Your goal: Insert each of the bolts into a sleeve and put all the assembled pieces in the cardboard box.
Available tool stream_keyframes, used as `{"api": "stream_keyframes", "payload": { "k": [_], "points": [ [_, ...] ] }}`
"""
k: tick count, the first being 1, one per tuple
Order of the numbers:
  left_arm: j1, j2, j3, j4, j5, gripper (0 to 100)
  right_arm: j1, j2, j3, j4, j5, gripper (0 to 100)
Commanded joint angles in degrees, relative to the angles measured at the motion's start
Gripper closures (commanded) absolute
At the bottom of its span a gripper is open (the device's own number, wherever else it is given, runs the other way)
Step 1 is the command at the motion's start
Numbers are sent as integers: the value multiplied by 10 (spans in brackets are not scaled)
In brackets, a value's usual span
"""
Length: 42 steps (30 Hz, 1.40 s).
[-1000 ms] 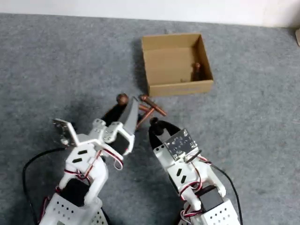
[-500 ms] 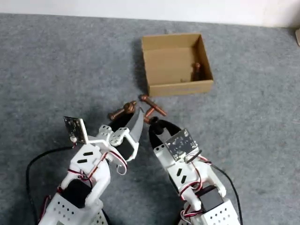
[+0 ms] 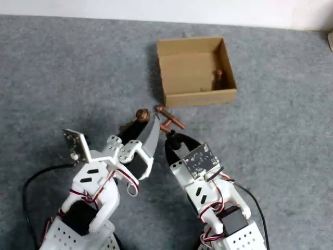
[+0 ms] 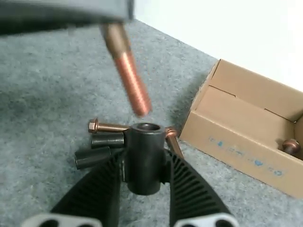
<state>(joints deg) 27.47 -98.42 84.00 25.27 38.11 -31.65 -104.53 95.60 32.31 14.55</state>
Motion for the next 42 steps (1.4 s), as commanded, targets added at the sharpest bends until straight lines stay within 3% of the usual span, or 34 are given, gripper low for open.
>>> {"api": "stream_keyframes", "payload": {
  "k": [1,19,26,42],
  "points": [
    [19,-5,-6,10,-4,996,-3,-7,14,-17,-4,993],
    [15,-5,14,8,-4,996,-7,-7,13,-15,25,993],
    [16,-5,14,8,-4,996,-40,-7,10,-15,25,993],
    [18,-5,29,11,-6,996,-15,-7,7,4,25,993]
  ]
}}
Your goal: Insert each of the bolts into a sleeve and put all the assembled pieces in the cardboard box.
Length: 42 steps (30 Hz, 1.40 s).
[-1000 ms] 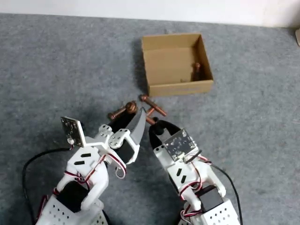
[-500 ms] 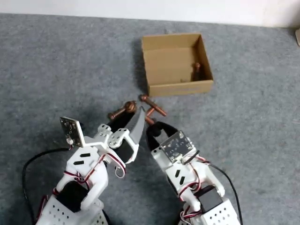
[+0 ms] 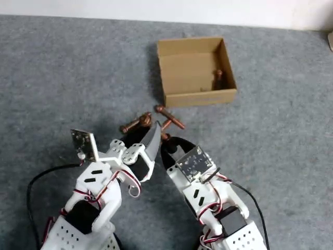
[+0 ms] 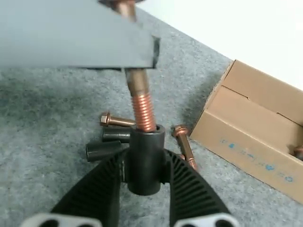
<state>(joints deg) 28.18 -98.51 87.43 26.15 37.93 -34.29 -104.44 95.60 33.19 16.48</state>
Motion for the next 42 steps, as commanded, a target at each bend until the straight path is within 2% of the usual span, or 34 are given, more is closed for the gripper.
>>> {"api": "stream_keyframes", "payload": {
  "k": [1,6,12,14,21,27,35,38,42],
  "points": [
    [13,-4,-4,2,-4,996,10,-8,7,-5,7,993],
    [15,-4,15,-1,-3,996,9,-8,7,-6,7,993],
    [76,-2,25,25,-5,996,11,-8,7,-4,7,993],
    [77,10,22,25,-6,996,11,-8,7,-4,8,993],
    [59,183,-48,24,-1,995,12,-8,7,-3,8,993],
    [52,366,-108,-26,-5,995,43,-8,7,-4,8,993],
    [52,386,-109,-49,-6,995,49,-8,7,-5,8,993],
    [52,386,-109,-48,-6,921,49,-8,7,-5,8,993],
    [53,386,-108,-47,-4,691,49,-8,7,-4,8,993]
  ]
}}
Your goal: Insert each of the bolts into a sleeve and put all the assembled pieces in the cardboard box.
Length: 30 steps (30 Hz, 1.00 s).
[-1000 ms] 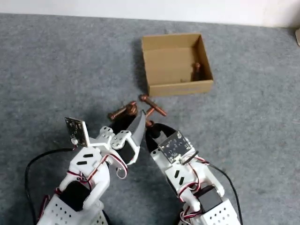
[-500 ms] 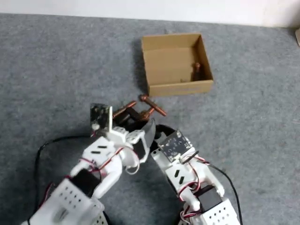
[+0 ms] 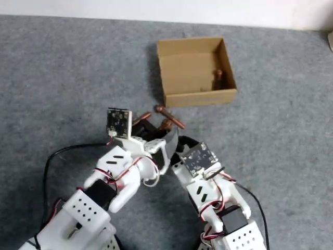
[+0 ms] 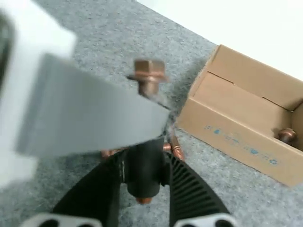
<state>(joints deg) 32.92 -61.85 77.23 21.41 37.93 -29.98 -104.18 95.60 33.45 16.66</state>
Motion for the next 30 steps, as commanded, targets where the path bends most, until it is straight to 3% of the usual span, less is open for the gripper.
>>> {"api": "stream_keyframes", "payload": {
  "k": [1,24,27,30],
  "points": [
    [6,20,-6,0,-3,646,6,-11,7,-6,6,993],
    [3,19,-52,1,-3,688,5,-11,12,-6,6,993],
    [-34,19,-58,0,-2,697,5,-11,12,-6,6,993],
    [-74,2,-68,0,-2,774,5,-11,12,-6,6,993]
  ]
}}
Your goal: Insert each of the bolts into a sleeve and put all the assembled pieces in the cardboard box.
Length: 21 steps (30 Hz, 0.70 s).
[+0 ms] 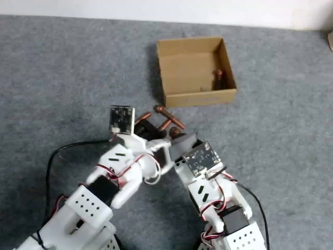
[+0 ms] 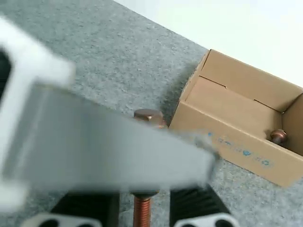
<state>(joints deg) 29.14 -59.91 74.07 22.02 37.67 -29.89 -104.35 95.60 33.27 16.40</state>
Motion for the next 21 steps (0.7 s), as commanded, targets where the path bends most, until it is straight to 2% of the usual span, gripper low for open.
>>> {"api": "stream_keyframes", "payload": {
  "k": [1,5,12,14,18,21],
  "points": [
    [-46,-31,-36,-6,1,812,4,-9,12,-4,9,993],
    [-73,-109,-10,-6,1,992,4,-9,12,-4,9,993],
    [-77,-237,84,-7,-3,993,5,-9,12,-3,8,993],
    [-101,-247,90,-10,-1,993,7,-7,9,-3,7,993],
    [-193,-179,75,-48,0,993,47,-4,-7,-2,6,993],
    [-226,-85,55,-94,1,993,47,15,-60,16,11,994]
  ]
}}
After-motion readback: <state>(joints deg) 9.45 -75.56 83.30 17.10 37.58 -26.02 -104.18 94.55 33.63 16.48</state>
